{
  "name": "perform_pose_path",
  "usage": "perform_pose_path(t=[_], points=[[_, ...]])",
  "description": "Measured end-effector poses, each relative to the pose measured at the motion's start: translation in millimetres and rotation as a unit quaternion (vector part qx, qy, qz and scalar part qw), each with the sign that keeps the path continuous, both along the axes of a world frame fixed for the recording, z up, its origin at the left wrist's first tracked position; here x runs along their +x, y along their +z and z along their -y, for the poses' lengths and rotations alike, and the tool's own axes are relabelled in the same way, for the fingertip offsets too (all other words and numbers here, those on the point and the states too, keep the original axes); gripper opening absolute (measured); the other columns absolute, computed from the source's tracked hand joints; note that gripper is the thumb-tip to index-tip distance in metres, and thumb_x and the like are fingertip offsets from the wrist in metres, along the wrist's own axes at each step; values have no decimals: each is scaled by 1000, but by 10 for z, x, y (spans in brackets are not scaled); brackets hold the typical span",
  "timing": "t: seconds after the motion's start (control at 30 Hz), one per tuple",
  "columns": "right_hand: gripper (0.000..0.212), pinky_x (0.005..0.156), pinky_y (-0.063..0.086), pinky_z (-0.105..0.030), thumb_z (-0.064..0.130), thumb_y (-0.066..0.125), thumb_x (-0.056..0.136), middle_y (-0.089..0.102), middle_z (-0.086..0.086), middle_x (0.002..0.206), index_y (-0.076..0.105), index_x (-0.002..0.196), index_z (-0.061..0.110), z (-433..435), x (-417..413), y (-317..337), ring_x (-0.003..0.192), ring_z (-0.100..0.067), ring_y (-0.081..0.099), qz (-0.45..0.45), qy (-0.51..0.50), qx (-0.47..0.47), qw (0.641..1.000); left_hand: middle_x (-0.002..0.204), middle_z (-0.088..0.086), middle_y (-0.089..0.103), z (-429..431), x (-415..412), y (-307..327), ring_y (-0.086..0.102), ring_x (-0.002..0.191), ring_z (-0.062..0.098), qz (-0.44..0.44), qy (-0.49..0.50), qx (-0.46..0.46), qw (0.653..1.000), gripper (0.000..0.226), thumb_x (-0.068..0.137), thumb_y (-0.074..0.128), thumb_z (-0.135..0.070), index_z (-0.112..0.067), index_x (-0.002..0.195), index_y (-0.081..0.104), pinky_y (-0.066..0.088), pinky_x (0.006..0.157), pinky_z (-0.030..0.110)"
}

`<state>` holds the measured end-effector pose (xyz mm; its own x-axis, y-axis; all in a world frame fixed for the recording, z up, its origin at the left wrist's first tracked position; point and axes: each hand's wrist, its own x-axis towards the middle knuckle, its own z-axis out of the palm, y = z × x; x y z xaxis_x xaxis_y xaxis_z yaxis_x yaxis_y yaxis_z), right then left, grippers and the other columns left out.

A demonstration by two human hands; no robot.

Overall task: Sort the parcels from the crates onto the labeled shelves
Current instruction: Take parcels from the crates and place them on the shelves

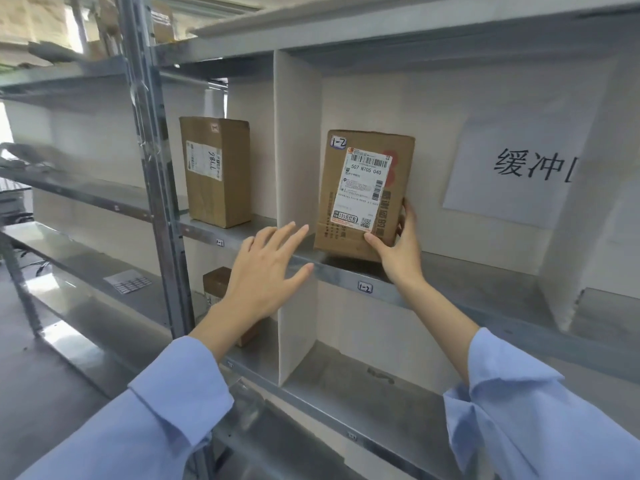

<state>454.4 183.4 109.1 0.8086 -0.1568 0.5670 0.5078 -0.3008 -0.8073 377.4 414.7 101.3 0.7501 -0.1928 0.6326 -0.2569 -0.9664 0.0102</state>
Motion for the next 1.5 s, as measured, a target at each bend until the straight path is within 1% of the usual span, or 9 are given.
perform_pose_path(t=[0.2,0.43,0.53,0.63,0.73,0.9,1.13,1.37,1.5], points=[[92,115,35,-49,12,74,84,43,6,149,14,151,35,-196,371,-60,136,-16,42,-13,-48,-22,998,156,-4,33,-188,405,125,30,138,21,5,-32,34,999,73,88,17,-63,-31,153,26,25,107,37],[93,117,32,-49,10,73,86,35,-4,151,11,152,30,-292,497,-154,138,-18,37,-42,-84,-38,995,156,-3,35,-382,744,194,31,139,23,1,-93,52,994,75,86,23,-63,-30,153,27,26,107,39],[93,120,23,-37,6,72,86,31,-5,154,10,154,25,-299,387,-105,141,-19,33,-63,-108,-42,991,156,-4,34,-382,836,186,28,140,22,-5,-124,53,991,77,85,20,-65,-30,153,25,24,108,38],[85,106,19,-20,8,66,91,23,-8,158,12,155,21,-247,190,-66,145,-20,25,-77,-154,-72,982,155,-4,36,-244,851,142,31,139,21,-2,-174,62,983,75,86,23,-64,-29,152,29,24,108,37],[74,107,20,-19,16,62,95,26,-10,157,19,155,17,-85,-68,-76,145,-21,27,-81,-208,-134,966,151,-3,41,-4,832,90,35,136,21,-1,-237,68,969,72,87,27,-61,-26,149,36,28,104,38],[64,113,28,-36,36,53,99,32,-9,157,26,155,22,354,-761,-110,143,-25,32,-147,-288,-248,913,146,-1,47,701,733,7,39,131,22,-16,-334,53,941,73,86,25,-62,-23,146,41,27,99,35],[63,106,36,-40,49,45,100,31,2,156,22,156,32,1035,-2167,-153,139,-25,34,-228,-429,-359,797,148,-4,45,2010,9,-132,43,127,20,-42,-506,37,861,75,86,21,-66,-27,149,37,31,98,36],[69,104,40,-43,60,37,98,26,0,159,14,157,32,1862,-3569,-311,140,-29,32,-333,-559,-391,651,151,-2,43,3247,-975,-239,42,131,21,-49,-609,73,789,80,84,16,-68,-28,150,36,32,99,38],[68,106,40,-46,61,36,98,27,0,159,16,156,31,2319,-4424,-427,140,-30,33,-374,-603,-363,604,156,-3,34,3973,-1629,-281,34,137,20,-43,-642,88,760,85,80,7,-71,-31,152,28,27,105,38]])
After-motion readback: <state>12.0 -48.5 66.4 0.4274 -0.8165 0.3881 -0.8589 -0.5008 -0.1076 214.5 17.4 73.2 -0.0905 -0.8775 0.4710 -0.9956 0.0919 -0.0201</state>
